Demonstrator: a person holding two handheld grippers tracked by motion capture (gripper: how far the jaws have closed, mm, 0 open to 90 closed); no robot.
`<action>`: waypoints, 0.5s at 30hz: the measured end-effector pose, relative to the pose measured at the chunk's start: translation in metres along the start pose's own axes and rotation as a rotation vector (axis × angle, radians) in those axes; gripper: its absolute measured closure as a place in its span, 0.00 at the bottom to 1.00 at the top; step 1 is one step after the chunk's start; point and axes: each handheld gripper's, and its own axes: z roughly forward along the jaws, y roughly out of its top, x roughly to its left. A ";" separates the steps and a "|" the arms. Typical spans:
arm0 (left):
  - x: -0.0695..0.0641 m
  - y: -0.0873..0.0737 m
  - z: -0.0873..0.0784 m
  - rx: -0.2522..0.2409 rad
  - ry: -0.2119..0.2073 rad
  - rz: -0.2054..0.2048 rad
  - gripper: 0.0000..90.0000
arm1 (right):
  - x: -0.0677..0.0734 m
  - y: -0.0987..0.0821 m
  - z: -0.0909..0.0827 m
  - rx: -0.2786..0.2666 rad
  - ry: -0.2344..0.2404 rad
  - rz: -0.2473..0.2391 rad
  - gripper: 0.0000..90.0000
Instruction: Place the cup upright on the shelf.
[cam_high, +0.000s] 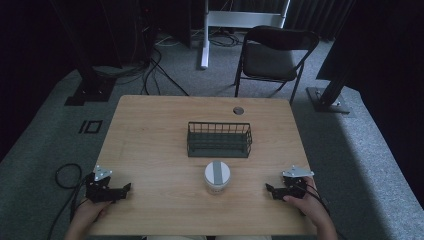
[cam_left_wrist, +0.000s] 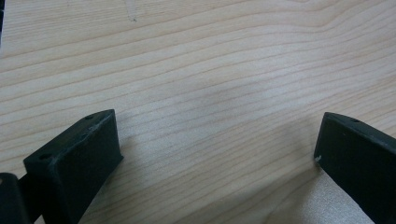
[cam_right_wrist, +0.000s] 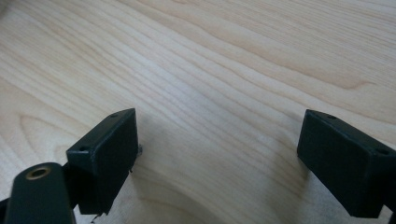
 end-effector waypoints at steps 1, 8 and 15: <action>0.000 0.000 0.000 0.000 0.003 -0.003 0.01 | 0.001 -0.001 -0.001 0.000 0.002 -0.001 0.13; 0.000 0.000 0.000 0.006 0.021 -0.001 0.01 | 0.002 -0.002 -0.002 0.001 0.007 -0.004 0.13; 0.000 0.000 0.000 0.006 0.021 -0.001 0.01 | 0.002 -0.002 -0.002 0.001 0.007 -0.005 0.13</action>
